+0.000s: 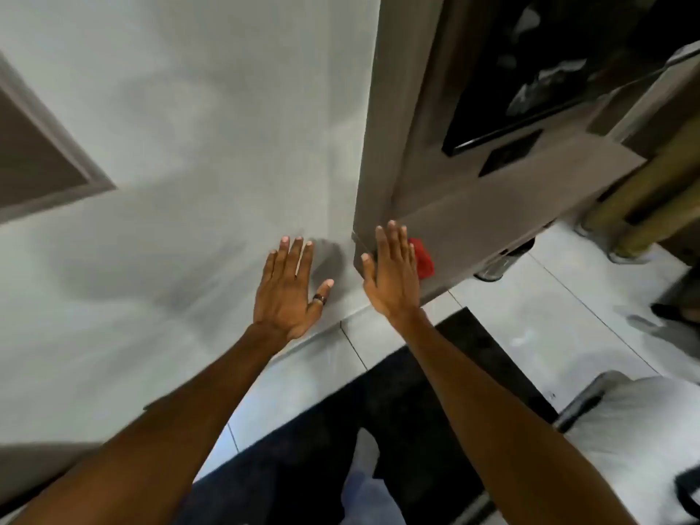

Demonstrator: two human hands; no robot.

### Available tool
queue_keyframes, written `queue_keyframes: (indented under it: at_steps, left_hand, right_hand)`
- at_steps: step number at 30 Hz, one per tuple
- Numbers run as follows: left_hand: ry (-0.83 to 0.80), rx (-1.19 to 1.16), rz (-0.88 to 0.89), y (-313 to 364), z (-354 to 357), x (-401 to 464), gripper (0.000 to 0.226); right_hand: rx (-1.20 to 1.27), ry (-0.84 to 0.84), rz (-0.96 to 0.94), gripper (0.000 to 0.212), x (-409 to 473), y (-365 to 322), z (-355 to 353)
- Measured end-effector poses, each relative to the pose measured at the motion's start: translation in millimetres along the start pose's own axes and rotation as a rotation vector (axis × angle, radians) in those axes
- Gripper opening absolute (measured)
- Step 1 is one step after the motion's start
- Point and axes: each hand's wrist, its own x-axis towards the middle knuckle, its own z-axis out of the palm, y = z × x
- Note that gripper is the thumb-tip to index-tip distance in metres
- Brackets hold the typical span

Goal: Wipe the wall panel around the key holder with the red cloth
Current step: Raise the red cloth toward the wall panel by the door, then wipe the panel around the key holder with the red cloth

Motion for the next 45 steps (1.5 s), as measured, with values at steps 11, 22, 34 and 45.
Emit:
queue_keyframes:
  at_steps: [11,22,34,45]
  left_hand:
    - [-0.221,0.067,-0.035,26.3,72.2,44.3,0.084]
    - [-0.182,0.06,-0.014,-33.0,32.3,-11.6,0.077]
    - [0.56,0.234,0.082,-173.7,-161.0,-98.3,0.069]
    - [1.098,0.322,-0.193,-325.7,-303.1,-229.6,0.073]
  right_hand:
    - [-0.197,-0.412,0.147,0.104,54.6,121.2,70.2]
    - [0.172,-0.192,0.436,0.056,19.1,60.7,64.8]
    - [1.516,0.099,0.365,0.031,-46.8,-287.9,18.3]
    - [0.864,0.69,-0.564,0.056,-74.4,-543.3,18.1]
